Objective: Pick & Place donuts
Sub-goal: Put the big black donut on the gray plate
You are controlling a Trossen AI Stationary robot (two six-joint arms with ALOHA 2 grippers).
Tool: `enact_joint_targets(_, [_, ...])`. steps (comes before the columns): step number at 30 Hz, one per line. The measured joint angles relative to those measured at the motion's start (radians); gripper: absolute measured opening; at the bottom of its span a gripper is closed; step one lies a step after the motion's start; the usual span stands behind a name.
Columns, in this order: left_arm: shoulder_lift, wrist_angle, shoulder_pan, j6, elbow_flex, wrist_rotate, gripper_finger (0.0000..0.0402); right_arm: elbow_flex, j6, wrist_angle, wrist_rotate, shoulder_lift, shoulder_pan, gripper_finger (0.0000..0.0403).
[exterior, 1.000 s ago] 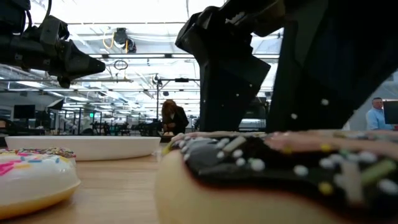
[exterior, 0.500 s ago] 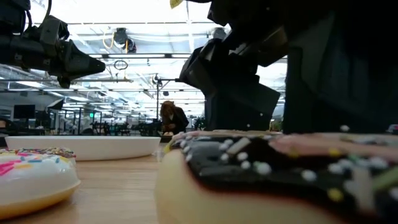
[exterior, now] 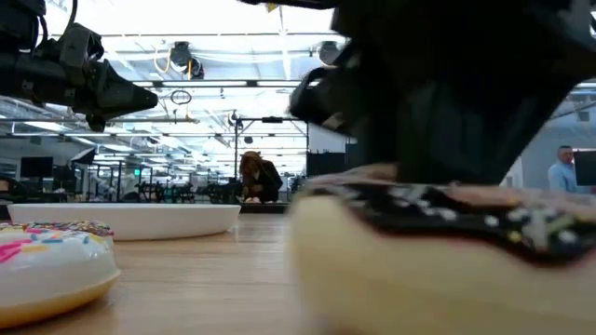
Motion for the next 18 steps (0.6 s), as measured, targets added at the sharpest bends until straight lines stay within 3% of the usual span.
enact_joint_targets(5, [0.000,0.000,0.000,0.000,0.000,0.000,0.0051,0.000,0.014,-0.064,0.074,-0.081,0.003,0.0023])
enact_joint_targets(14, [0.000,-0.014,0.000,-0.003,0.000,0.000,0.0051,-0.001,0.018,-0.172,0.076,-0.293,0.007,0.0008])
enact_joint_targets(18, [0.000,-0.014,0.000,-0.003,0.000,0.000,0.0051,-0.085,0.018,-0.142,0.098,-0.401,0.019,0.0016])
